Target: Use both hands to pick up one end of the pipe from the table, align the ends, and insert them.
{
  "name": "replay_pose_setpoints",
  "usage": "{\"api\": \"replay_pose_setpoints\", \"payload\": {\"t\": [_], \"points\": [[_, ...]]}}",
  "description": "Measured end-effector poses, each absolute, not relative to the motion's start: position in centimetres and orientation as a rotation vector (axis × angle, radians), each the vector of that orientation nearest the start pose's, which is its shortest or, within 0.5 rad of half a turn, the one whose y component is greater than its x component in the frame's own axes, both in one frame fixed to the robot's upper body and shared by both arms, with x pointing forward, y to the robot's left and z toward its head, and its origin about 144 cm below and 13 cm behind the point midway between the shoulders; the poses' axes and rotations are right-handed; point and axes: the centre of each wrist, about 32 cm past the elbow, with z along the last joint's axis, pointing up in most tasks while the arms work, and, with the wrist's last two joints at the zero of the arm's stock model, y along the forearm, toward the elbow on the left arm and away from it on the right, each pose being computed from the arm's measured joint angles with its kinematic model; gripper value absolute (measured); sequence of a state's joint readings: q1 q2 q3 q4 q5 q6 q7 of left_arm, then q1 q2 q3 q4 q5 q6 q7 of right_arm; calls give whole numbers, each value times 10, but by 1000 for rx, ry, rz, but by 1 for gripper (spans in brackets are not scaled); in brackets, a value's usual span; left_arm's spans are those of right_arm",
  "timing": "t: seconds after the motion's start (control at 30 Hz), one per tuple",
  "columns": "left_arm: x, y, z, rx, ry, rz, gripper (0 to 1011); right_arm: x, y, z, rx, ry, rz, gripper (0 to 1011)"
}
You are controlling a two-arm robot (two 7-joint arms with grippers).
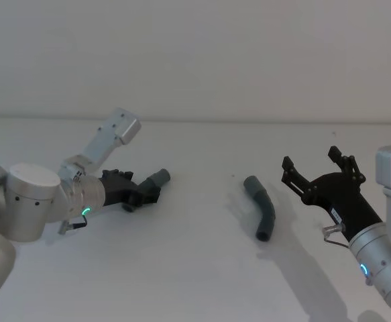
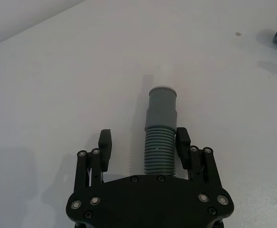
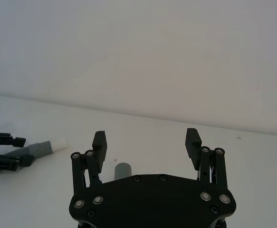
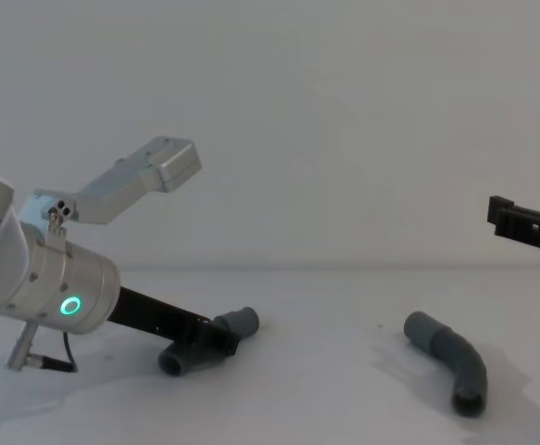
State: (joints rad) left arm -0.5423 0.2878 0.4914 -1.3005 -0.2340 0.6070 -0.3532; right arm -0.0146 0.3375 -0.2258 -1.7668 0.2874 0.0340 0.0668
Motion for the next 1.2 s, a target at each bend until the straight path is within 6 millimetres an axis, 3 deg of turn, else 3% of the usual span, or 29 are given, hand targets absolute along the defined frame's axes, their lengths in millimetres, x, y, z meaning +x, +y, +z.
{"api": "replay_pose_setpoints", "payload": {"t": [1.2], "points": [[580, 196, 1227, 535, 190, 915, 573, 443, -237, 1189, 26, -75, -1229, 1002]]}}
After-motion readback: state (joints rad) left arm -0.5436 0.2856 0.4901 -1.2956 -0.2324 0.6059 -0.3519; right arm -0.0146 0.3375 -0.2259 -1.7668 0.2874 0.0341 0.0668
